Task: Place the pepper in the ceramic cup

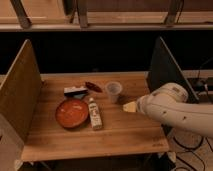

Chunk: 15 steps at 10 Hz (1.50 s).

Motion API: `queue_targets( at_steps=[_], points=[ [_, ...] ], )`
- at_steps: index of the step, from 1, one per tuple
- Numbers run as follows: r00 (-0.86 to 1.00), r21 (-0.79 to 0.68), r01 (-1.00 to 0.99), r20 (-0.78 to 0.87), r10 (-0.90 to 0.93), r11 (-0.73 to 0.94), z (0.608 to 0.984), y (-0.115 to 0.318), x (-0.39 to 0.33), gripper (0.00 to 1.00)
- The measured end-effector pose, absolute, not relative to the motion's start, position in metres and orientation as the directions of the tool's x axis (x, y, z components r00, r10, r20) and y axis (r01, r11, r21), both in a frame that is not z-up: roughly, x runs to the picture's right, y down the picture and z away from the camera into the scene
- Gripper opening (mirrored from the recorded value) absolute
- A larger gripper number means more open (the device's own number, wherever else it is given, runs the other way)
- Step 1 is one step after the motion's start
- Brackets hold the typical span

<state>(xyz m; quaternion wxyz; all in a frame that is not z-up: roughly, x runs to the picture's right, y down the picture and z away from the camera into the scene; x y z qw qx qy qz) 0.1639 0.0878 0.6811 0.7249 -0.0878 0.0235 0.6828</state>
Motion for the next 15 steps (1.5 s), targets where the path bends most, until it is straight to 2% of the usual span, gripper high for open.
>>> queue_targets(
  at_steps=[10,15],
  points=[
    [0.076,-0.096,-0.993,-0.148,0.986,0.062,0.681,0.086,0.164,0.8],
    [0.333,-0.175,-0.93,-0.035,0.942,0.322,0.699,0.041,0.135,0.8]
  ],
)
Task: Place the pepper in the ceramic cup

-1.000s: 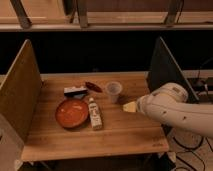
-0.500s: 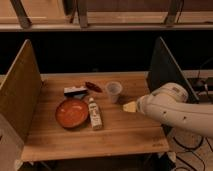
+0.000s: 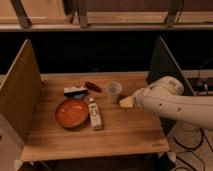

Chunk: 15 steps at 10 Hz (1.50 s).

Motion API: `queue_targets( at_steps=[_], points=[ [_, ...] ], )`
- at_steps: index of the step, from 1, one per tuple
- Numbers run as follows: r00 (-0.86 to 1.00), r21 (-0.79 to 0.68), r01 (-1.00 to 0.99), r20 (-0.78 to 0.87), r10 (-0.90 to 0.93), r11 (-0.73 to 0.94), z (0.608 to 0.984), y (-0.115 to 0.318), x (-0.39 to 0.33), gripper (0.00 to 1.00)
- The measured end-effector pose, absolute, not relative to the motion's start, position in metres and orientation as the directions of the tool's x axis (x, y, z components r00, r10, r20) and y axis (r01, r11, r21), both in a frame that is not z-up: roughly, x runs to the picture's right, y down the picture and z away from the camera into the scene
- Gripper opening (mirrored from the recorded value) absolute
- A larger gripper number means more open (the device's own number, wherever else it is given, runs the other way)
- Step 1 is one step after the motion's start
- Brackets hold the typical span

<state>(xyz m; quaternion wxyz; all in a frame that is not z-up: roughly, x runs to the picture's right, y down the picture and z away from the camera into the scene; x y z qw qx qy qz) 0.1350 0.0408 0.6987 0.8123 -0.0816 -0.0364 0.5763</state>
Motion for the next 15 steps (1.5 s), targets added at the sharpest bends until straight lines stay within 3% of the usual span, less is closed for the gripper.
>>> queue_targets(
  at_steps=[5,11,15],
  points=[
    [0.608,-0.304,-0.745,0.058,0.792,0.594,0.737,0.0,0.072,0.8],
    [0.666,-0.378,-0.65,0.134,0.734,0.659,0.739,-0.008,0.044,0.8],
    [0.669,-0.353,-0.655,0.142,0.73,0.668,0.731,0.001,0.069,0.8]
  ],
)
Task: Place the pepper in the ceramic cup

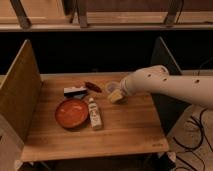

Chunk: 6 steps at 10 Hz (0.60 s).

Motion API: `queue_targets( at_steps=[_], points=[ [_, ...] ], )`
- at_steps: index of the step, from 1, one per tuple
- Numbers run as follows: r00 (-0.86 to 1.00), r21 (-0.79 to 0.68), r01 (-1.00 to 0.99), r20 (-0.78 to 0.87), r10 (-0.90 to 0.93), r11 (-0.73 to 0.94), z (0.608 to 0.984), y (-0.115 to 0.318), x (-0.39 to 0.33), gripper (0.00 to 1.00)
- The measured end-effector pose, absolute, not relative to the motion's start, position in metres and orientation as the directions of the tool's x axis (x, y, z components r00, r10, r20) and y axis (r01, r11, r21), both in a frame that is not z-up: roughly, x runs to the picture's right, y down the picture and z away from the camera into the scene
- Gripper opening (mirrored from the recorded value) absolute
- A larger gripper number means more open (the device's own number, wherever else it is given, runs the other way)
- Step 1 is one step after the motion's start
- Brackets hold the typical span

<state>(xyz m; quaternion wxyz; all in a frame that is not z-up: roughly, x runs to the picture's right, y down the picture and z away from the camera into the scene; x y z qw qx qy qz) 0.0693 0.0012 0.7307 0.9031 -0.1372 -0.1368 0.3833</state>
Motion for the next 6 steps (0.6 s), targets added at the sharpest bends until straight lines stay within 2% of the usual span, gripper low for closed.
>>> queue_targets(
  at_steps=[6],
  points=[
    [0.796,-0.424,-0.471,0.174,0.58,0.774,0.77,-0.027,0.051,0.8]
  ],
)
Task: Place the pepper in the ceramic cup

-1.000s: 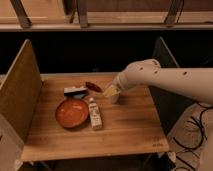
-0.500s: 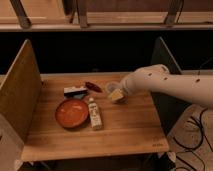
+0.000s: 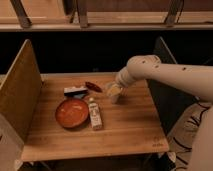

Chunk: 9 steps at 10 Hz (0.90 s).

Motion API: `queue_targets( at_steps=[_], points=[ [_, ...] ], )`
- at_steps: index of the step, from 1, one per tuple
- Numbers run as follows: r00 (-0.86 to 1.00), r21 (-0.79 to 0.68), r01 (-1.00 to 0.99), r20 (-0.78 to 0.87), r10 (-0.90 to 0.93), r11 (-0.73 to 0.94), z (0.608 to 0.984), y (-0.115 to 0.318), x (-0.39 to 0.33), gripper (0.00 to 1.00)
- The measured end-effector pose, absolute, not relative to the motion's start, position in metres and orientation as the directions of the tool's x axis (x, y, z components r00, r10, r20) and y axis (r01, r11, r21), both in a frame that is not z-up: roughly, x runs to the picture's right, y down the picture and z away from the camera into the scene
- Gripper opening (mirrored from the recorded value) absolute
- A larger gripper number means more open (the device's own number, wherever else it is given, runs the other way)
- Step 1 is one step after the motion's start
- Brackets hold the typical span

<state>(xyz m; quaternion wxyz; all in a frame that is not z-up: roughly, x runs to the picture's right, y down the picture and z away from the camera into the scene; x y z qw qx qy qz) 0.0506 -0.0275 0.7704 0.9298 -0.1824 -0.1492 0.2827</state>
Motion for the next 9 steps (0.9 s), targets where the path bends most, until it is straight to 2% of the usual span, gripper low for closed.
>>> queue_targets(
  at_steps=[4,9],
  points=[
    [0.801,-0.481,-0.419,0.203,0.564,0.77,0.81,-0.056,0.041,0.8],
    [0.796,-0.486,-0.429,0.196,0.573,0.762,0.814,-0.058,0.044,0.8]
  ],
)
